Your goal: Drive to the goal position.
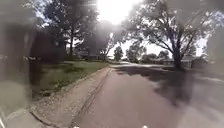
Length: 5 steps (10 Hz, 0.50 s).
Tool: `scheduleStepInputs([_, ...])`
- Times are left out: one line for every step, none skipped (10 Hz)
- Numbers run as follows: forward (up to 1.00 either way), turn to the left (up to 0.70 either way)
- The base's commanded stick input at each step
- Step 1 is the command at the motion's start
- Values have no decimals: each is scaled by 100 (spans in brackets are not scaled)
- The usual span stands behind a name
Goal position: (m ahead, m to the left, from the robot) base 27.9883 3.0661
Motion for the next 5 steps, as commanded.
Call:
scheduleStepInputs([100, 0])
scheduleStepInputs([100, 0])
scheduleStepInputs([100, 0])
scheduleStepInputs([100, 0])
scheduleStepInputs([100, 0])
